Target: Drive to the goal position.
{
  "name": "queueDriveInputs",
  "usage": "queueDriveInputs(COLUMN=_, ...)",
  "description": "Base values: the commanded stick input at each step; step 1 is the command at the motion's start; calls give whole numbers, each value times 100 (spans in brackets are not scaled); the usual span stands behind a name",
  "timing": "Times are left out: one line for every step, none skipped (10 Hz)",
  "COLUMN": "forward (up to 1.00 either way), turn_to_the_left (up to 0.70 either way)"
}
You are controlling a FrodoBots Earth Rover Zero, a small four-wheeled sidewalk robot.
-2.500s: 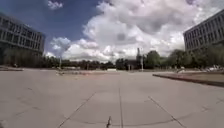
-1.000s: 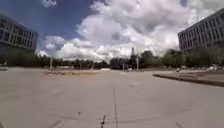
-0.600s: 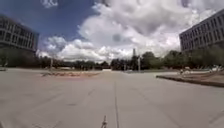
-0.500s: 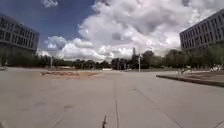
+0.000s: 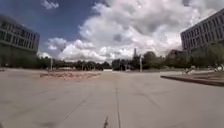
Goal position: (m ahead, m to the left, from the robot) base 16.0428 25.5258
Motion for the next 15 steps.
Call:
queueDriveInputs(forward=100, turn_to_the_left=0)
queueDriveInputs(forward=100, turn_to_the_left=0)
queueDriveInputs(forward=100, turn_to_the_left=0)
queueDriveInputs(forward=100, turn_to_the_left=0)
queueDriveInputs(forward=100, turn_to_the_left=0)
queueDriveInputs(forward=100, turn_to_the_left=0)
queueDriveInputs(forward=100, turn_to_the_left=0)
queueDriveInputs(forward=100, turn_to_the_left=5)
queueDriveInputs(forward=100, turn_to_the_left=34)
queueDriveInputs(forward=100, turn_to_the_left=40)
queueDriveInputs(forward=100, turn_to_the_left=40)
queueDriveInputs(forward=100, turn_to_the_left=40)
queueDriveInputs(forward=100, turn_to_the_left=40)
queueDriveInputs(forward=100, turn_to_the_left=40)
queueDriveInputs(forward=100, turn_to_the_left=40)
